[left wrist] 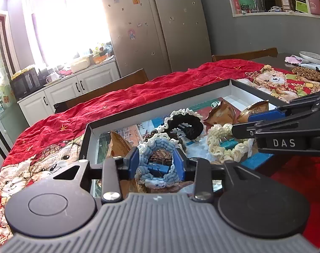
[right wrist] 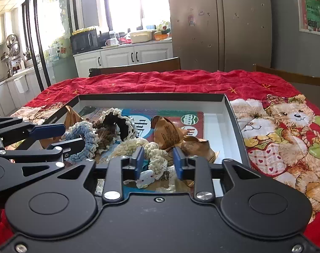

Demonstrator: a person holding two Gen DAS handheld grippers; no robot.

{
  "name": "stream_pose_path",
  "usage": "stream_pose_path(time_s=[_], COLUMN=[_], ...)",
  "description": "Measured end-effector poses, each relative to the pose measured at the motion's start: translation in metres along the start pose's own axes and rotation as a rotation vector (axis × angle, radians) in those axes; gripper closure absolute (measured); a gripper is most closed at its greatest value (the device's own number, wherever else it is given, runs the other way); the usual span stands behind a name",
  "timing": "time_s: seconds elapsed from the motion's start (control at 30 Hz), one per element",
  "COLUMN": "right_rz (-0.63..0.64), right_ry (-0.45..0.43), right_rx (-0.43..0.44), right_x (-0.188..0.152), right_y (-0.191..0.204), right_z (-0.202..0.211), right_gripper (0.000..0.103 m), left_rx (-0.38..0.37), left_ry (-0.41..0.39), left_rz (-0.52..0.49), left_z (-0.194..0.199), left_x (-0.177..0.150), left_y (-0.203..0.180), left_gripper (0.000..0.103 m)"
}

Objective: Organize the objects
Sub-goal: 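Open the left tool to release the clip while the right tool releases the cream scrunchie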

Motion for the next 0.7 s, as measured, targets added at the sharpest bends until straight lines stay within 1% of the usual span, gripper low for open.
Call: stream_pose_path(time_s=[0.3,0.37,0.53,0.7], right_rz=[-0.01,-0.009,-0.015,-0.027], right_ry=[-0.046,-0.057,-0.082,-0.1], right_rx=[0.002,0.001,-0.005,-0.005], right_x=[0.009,0.011,0.016,0.021], right_y=[-0.002,-0.002,-0.004,-0.007], right_z=[0.015,0.019,0.033,0.047], right_gripper=[0.062,0.061,0.059,0.056], left_rx=[0.002,0.005,0.013,0.025], left_ry=[-0.041,-0.052,-0.078,-0.093], left_rz=[-0.001,-0.001,-0.001,0.006], left_z=[0.016,0.02,0.033,0.045], left_x=[0.008,0.01,0.015,0.019], left_y=[-0.002,-0.002,-0.003,-0.001], left_gripper=[0.037,0.032,0.024,0.02])
Point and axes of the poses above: each gripper's, at about its wrist camera, not at the fingertips, and z roughly against the way its jaws point, y to its left, x to its top, the point moved 6 cm from there along -z, roughly the way its jaws point, and after that the axes turned 7 degrees about z, right-handed, at the moved point
